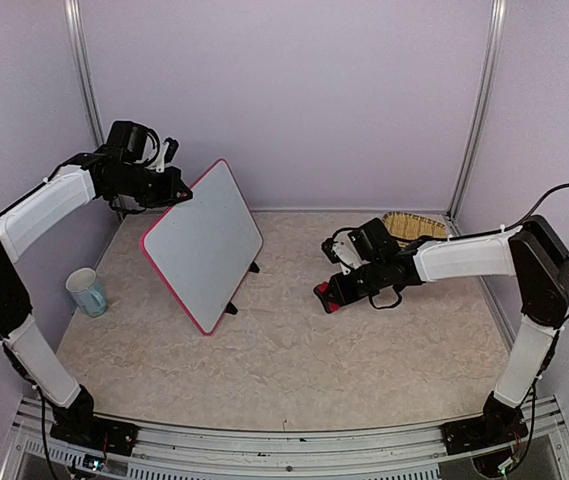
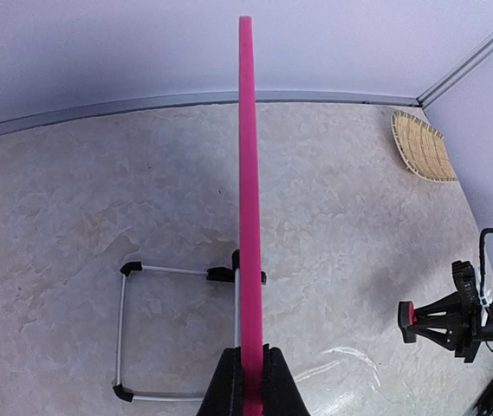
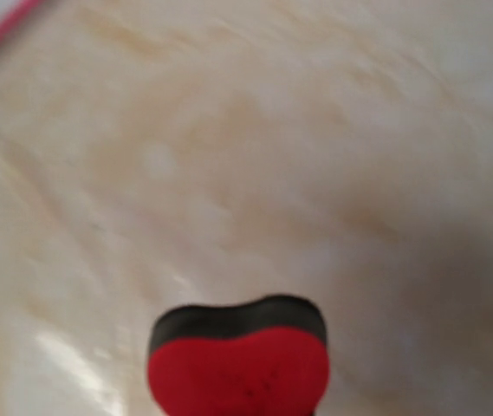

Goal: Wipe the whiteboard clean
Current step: Erase the whiteboard at the center of the board, then place the whiteboard eraser at the center of the board.

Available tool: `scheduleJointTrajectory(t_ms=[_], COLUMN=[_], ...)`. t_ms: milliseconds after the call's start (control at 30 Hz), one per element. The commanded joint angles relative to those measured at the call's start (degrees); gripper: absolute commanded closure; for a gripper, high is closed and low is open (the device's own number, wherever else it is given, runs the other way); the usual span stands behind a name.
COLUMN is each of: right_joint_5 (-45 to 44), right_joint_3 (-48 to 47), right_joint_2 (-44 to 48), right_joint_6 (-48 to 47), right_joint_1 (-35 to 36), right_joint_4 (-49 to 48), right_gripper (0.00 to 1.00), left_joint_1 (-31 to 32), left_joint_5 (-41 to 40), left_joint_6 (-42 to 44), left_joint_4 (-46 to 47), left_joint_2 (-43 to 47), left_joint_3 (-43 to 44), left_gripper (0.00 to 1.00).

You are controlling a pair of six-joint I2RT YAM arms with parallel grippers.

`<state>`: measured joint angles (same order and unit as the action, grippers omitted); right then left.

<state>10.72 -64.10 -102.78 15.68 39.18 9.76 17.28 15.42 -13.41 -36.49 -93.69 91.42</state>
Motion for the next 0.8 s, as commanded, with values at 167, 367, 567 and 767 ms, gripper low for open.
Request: scheduleJointTrajectory(t_ms=[167,367,567,767], right_joint_5=[8.4,16.4,21.5,26.3], right_joint_3=[4.1,1.7,-3.6,-7.9], right_joint_2=[2.0,-0.5,-6.9,-12.4], right_joint_6=[-1.0,-4.6,-5.4,-5.7], right_joint_1=[-1.7,4.9,10.9,13.8], right_joint_4=[-3.5,-5.3,-6.4,-8.1], right_gripper=[0.87,0.84,0.79,0.53], left_joint_1=[-0.2,-0.7,-0.8,-0.8], left_joint_5=[3.0,2.8,3.0,2.9], left_joint_6=[-0.3,-0.1,-0.2,-0.1], left_joint_4=[5.4,5.4,5.8,5.8], left_joint_2=[-1.9,-1.9,-1.3,-0.5], left_joint_3=[1.5,1.0,0.0,-0.6], left_gripper=[1.0,1.0,1.0,1.0])
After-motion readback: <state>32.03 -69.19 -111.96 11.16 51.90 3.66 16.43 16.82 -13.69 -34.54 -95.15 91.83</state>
